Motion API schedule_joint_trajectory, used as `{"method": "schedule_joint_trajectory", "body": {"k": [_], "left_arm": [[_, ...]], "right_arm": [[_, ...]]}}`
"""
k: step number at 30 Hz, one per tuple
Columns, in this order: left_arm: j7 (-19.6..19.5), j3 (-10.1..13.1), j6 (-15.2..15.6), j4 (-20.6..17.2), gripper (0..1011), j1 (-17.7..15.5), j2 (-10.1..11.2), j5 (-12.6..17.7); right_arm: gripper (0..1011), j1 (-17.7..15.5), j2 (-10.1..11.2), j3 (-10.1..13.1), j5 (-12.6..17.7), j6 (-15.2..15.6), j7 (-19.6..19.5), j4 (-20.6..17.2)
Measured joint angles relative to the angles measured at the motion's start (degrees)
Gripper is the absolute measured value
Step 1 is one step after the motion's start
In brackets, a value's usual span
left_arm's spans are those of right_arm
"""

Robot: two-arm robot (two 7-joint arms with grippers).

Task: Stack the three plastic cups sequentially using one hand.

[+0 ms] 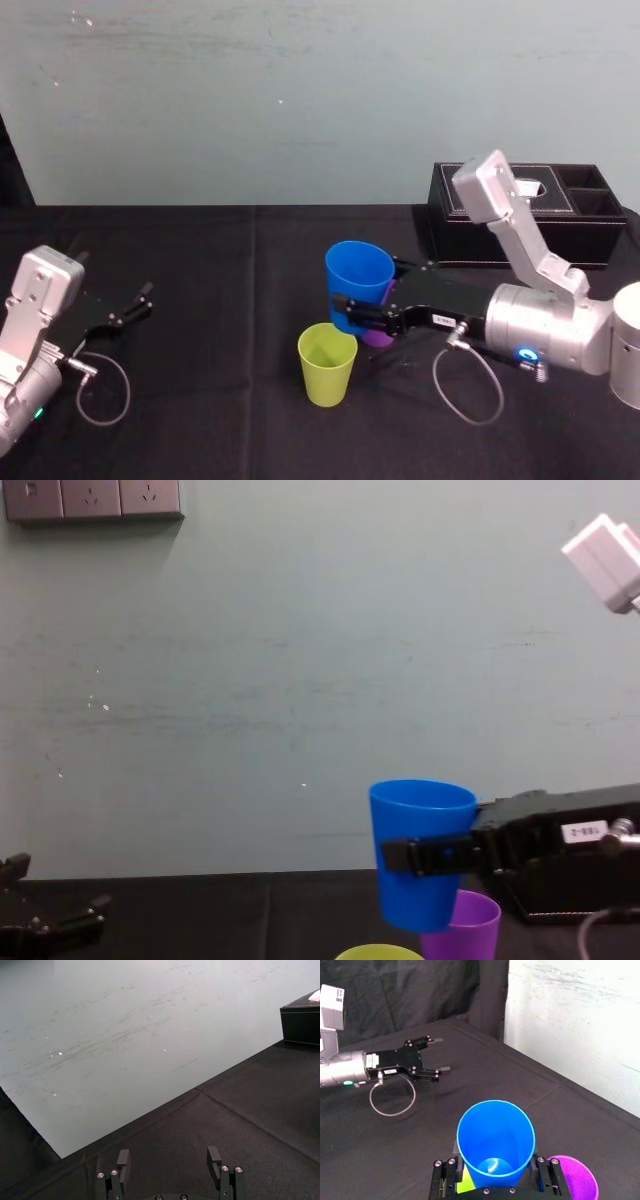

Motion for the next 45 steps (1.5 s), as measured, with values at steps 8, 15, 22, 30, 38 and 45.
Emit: {"method": "schedule_joint_trajectory", "body": {"k": [8,15,22,30,38,45], "left_arm": [[0.0,0.0,0.0,0.0,1000,0.0,0.0,0.0],[0.0,0.0,0.0,0.0,1000,0.0,0.0,0.0],[0.0,0.0,0.0,0.0,1000,0.0,0.0,0.0],[0.0,0.0,0.0,0.0,1000,0.0,0.0,0.0],[0.0,0.0,0.0,0.0,1000,0.0,0.0,0.0],[0.0,0.0,0.0,0.0,1000,0.0,0.0,0.0]], "right_arm": [[724,2.1,-1.1,-2.7,0.2,-0.4,0.2,1.8],[724,2.9,-1.4,-4.3,0.7,-1.7,0.5,3.1],[724,3.6,-1.5,-5.7,1.0,-2.6,0.6,4.1],[724,4.1,-1.4,-6.6,0.9,-3.2,0.6,5.0],[724,4.3,-1.4,-7.2,0.7,-3.6,0.5,5.6],[724,4.2,-1.4,-7.5,0.2,-4.0,0.5,6.4]]}}
